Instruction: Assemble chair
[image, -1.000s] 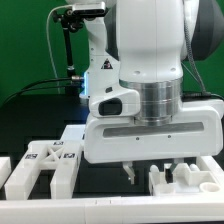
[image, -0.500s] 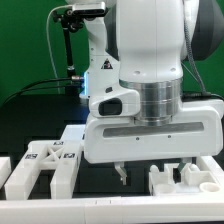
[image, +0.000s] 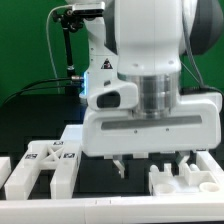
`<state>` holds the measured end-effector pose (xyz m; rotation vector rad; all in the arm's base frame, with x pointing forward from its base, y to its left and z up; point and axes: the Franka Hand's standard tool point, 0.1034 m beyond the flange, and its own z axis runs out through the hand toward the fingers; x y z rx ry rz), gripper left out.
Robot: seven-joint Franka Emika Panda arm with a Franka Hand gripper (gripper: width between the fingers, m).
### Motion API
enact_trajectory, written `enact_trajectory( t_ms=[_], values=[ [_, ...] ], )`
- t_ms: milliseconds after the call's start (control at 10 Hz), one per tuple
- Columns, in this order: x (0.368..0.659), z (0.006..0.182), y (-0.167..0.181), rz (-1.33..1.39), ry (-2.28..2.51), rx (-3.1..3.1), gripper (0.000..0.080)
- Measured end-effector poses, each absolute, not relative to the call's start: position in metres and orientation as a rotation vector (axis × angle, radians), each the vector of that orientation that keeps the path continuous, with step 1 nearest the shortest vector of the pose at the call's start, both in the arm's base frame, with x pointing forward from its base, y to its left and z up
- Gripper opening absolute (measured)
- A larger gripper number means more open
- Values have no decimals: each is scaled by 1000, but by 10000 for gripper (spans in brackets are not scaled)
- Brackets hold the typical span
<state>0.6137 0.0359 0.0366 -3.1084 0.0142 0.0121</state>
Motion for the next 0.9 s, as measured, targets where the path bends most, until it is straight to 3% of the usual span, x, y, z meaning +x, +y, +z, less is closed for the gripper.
enact_trajectory(
  t_ms=[300, 700, 900],
  values=[
    [592, 71, 36, 91, -21, -3106, 649],
    [582, 69, 43, 391, -29, -3081, 649],
    [541, 63, 52, 672, 25, -3050, 649]
  ],
)
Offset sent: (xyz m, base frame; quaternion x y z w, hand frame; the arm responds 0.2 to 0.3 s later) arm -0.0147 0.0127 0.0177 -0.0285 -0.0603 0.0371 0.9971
